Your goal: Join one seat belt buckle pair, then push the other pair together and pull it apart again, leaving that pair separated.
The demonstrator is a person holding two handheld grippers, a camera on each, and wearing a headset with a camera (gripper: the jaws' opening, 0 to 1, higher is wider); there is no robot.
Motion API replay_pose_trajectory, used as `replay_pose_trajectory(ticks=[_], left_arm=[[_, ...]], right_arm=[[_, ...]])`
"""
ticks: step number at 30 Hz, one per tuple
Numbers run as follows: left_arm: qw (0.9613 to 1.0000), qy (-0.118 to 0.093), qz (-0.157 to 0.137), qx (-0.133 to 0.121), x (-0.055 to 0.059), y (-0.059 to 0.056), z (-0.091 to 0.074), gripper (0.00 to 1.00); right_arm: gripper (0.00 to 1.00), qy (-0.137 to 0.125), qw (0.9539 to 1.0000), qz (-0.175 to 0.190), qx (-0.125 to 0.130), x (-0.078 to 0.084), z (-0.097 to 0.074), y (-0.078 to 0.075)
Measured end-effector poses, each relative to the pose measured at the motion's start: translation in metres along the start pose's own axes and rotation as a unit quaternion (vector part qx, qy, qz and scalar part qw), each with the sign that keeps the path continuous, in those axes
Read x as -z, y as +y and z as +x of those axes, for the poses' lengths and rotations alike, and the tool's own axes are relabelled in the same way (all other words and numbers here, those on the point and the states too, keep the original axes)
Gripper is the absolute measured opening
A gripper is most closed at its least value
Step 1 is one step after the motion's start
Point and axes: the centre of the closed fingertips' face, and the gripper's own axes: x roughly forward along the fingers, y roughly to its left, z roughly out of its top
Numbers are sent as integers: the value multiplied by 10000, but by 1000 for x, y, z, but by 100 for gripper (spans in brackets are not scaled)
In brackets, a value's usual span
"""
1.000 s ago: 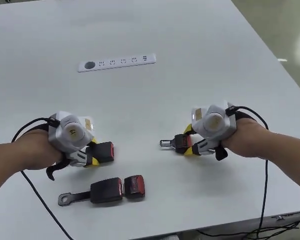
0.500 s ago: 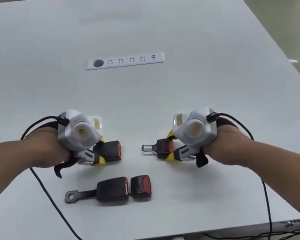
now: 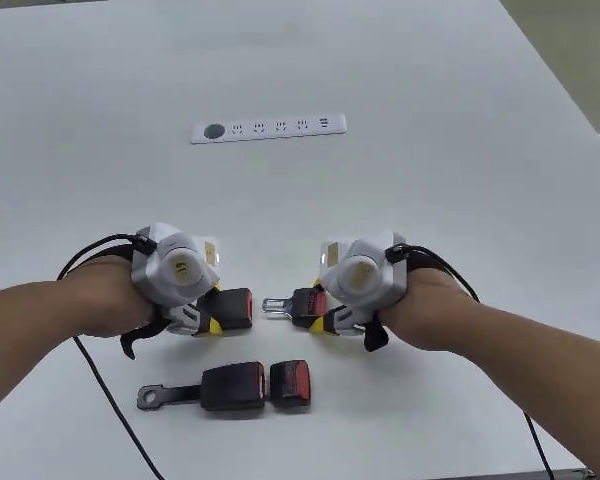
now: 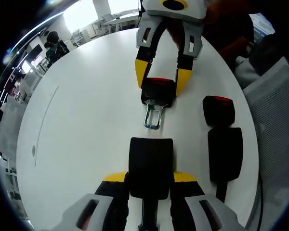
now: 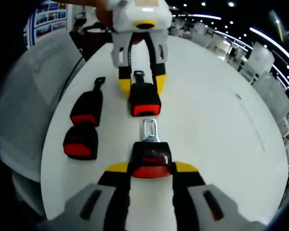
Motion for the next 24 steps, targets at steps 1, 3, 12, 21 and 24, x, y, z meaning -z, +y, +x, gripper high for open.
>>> replay_pose_trajectory(ticks=[1,3,12,21,24], left_arm=[[10000,11,-5,8,0,0,0,33],[10000,28,-1,21,0,0,0,33],[10000,49,19,23,0,0,0,33],[9998,144,156,62,-1,0,1,32],[9997,131,198,72,-1,0,1,32]], right_arm=[[32,5,10000,-32,-10,-2,2,1],[32,11,10000,-68,-18,-5,4,0],[32,71,9995,-312,40,-12,7,3],[32,-86,9996,-261,-57,-22,16,2],[31,-144,9994,-278,-118,-22,15,1]])
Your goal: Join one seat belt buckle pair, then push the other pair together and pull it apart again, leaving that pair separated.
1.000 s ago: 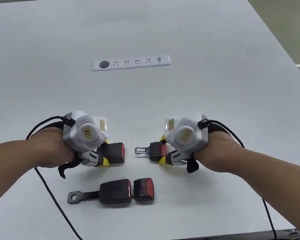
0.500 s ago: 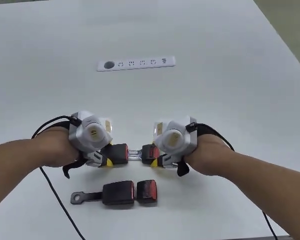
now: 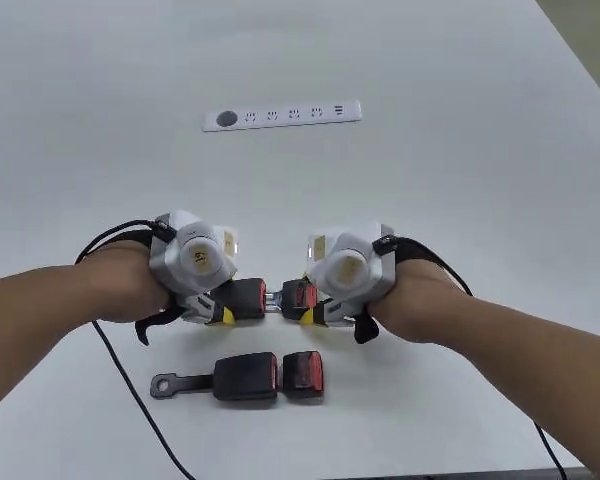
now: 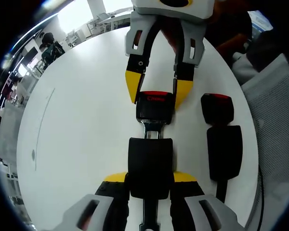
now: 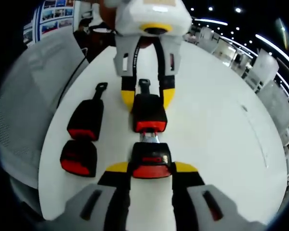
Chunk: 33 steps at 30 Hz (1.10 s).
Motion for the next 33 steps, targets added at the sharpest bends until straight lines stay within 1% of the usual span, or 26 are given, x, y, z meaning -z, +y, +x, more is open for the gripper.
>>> replay_pose_trajectory(ticks=[4,6,10,13,15,17,20,26,29,33], left_arm=[[9999,-93,64,12,0,-1,-1,32],[9999,-77,133,26,0,0,0,32],[9999,-80,125,56,-1,0,0,31],[9998,-82,142,72,0,-1,0,31],[9999,-73,129,75,0,0,0,31],[9999,-94,99,66,0,0,0,31],[9999,-120,63,38,0,1,0,32],[9999,-129,71,37,1,0,-1,32],[9999,-143,65,42,1,0,0,32],[9999,-124,50,86,1,0,0,32]], right_arm=[[30,9,10000,-45,-78,-2,2,-1],[30,30,9999,-63,-120,-3,2,-1],[29,50,9998,-108,-178,-6,4,-3],[28,6,9998,6,-213,-13,8,-1],[28,87,9998,-37,-166,-15,12,-1],[29,83,9998,9,-162,-14,12,-1],[29,-10,9999,45,-140,-13,11,-1],[30,40,9999,-60,-148,-13,11,-1],[30,88,9998,-76,-143,-7,6,-2],[31,86,9998,-87,-146,0,0,-2]])
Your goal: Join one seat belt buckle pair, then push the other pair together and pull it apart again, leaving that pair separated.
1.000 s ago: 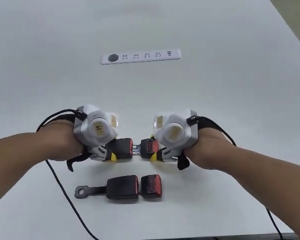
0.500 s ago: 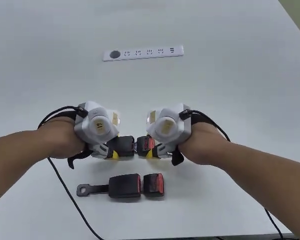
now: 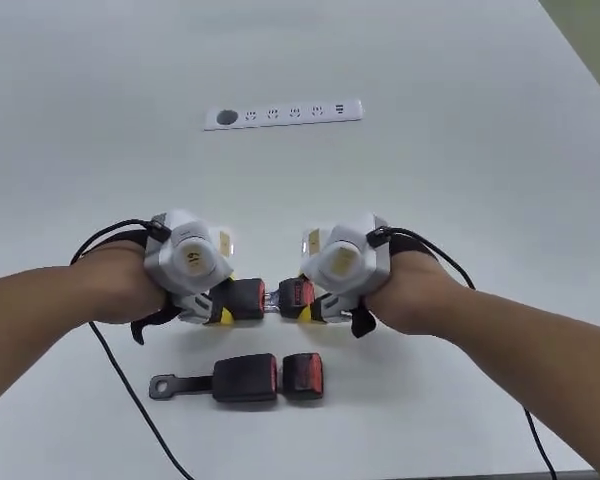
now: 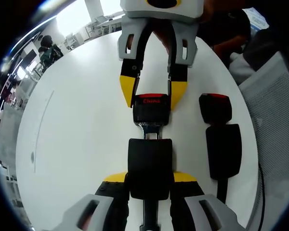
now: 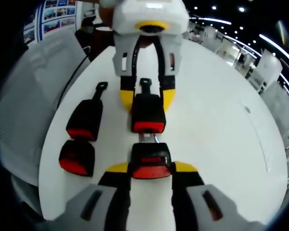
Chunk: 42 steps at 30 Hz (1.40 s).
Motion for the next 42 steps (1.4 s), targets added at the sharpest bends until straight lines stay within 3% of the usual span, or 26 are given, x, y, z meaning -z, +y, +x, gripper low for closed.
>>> replay_pose_trajectory(ticks=[5,8,11,28,35,42], left_arm=[[10000,59,12,79,0,0,0,32],[9999,79,49,83,-1,-1,0,33],[9999,79,35,79,-2,-2,0,33],[9997,200,-118,14,-3,-1,-1,33],[9995,272,-180,12,-3,-2,-1,34],[9991,332,-260,-52,-5,-3,-3,34]], right_arm=[[31,-16,10000,4,2,7,-5,1],[32,107,9999,43,2,21,-12,2],[32,66,9999,76,45,31,-20,1],[33,632,9976,245,104,120,-86,6],[33,831,9960,301,113,134,-96,5],[34,955,9950,283,119,136,-96,5]])
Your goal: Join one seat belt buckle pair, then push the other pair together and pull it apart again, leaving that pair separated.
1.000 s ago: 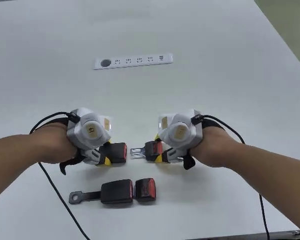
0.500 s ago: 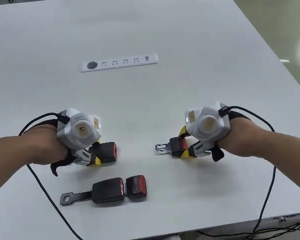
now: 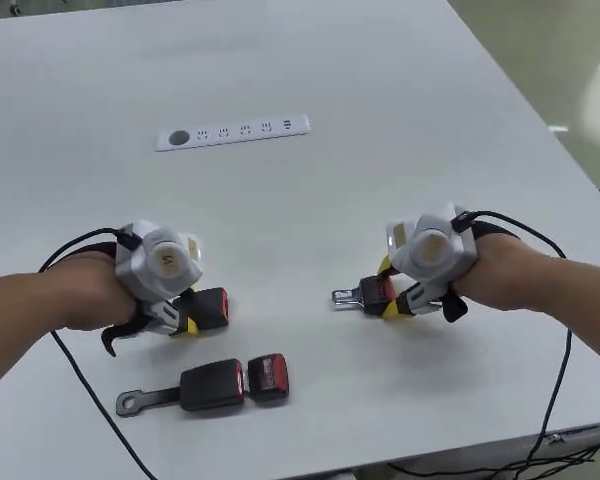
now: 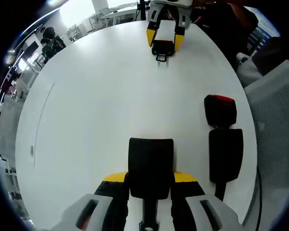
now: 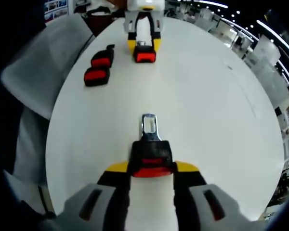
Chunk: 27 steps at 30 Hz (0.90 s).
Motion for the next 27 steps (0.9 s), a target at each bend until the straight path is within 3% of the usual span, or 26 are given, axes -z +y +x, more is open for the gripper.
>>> replay_pose_trajectory(ticks=[2,6,9,13,18,20,24,27], left_arm=[[9999,14,-110,-49,1,0,-1,34],[9999,62,-22,-106,1,-2,-3,36],[9998,-17,-109,-140,3,1,-4,40],[9987,-134,-268,-413,7,6,-16,42],[9939,-576,-669,-663,8,-3,-40,49],[9922,-665,-775,-710,15,-12,-49,49],[9849,-913,-1126,-951,32,-26,-68,52],[9705,-1275,-1627,-1239,43,-35,-87,58]], right_arm=[[35,8,10000,55,18,1,0,0],[41,-80,9992,308,245,3,-2,-6],[45,-133,9982,471,343,6,-5,-8],[48,-460,9939,824,568,0,-15,-8],[53,-856,9883,1039,711,-13,-28,6],[53,-1006,9852,1162,761,-17,-33,13],[54,-1172,9826,1212,784,-22,-44,33],[57,-1342,9775,1397,833,-23,-54,43]])
